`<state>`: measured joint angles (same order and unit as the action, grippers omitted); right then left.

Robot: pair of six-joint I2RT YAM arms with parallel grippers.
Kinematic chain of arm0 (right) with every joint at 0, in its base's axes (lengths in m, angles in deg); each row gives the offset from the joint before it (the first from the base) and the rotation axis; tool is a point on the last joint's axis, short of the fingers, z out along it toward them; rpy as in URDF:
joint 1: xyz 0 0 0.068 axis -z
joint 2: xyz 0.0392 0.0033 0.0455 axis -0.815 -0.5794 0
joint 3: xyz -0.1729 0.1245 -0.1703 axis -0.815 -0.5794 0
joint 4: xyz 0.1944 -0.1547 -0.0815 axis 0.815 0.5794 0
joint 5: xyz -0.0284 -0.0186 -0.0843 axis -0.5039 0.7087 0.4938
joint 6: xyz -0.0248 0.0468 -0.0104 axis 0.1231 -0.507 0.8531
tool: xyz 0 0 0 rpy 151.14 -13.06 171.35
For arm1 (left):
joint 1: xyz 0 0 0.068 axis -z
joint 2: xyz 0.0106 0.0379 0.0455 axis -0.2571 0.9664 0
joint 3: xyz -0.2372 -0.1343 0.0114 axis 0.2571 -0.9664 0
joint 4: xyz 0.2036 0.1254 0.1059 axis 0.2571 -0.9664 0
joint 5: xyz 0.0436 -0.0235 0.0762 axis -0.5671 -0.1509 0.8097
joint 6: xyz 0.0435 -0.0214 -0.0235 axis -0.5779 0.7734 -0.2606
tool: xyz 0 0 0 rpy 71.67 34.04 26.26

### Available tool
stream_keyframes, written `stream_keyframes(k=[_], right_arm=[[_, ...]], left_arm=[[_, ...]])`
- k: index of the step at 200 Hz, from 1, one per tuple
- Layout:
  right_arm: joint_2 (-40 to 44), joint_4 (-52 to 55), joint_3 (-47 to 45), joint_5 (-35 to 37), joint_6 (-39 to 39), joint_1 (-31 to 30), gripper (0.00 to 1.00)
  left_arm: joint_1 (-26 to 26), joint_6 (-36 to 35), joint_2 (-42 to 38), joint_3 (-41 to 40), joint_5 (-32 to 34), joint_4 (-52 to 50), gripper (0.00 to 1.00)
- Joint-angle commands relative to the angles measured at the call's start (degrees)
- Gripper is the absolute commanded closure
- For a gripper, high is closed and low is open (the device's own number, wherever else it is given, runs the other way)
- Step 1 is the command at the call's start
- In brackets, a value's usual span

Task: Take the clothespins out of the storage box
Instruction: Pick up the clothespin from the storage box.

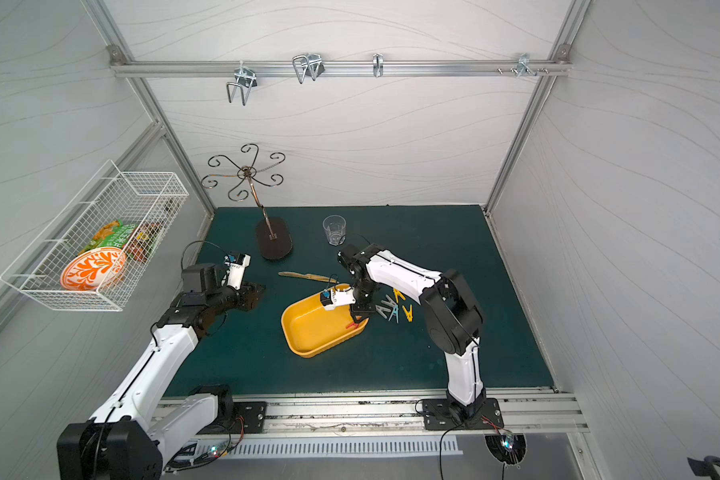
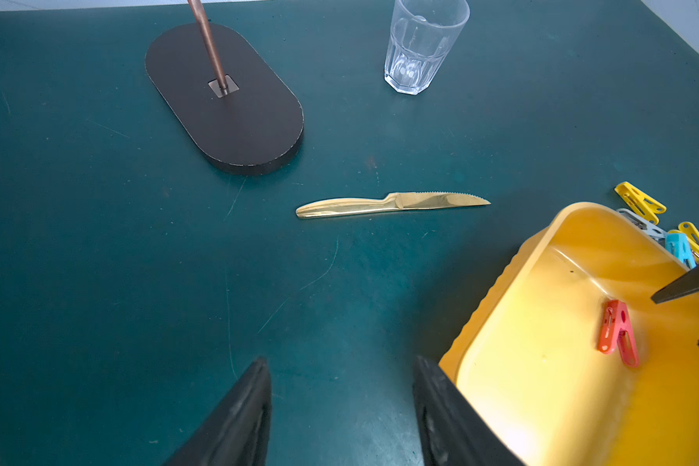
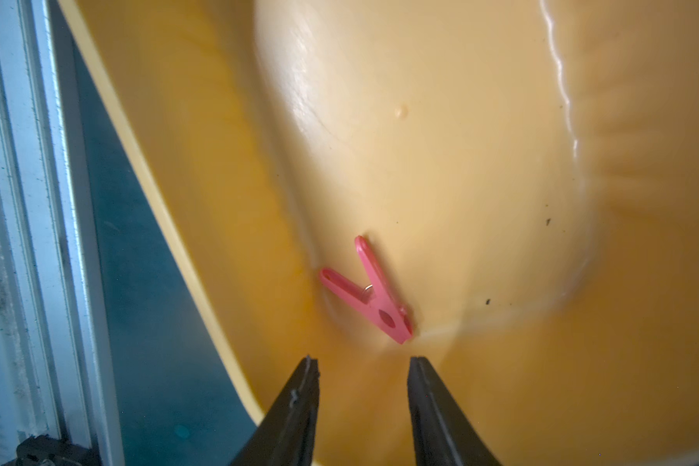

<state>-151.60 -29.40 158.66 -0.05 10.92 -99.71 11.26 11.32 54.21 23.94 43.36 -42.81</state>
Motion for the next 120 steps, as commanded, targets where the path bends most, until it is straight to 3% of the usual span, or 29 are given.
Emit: stream_keyframes(k=[1,120], right_arm=[[-1.08,-1.85,-1.93,2.45,1.15,-0.52,0.59],[-4.05,-8.17,-4.88,10.21,-2.14,-4.42,0.63]], left_arm=[[-0.14,0.31,0.09,0.04,0.23,2.44,0.40],[-0.17,0.61,-2.72,-1.19,-1.83,2.88,0.41]])
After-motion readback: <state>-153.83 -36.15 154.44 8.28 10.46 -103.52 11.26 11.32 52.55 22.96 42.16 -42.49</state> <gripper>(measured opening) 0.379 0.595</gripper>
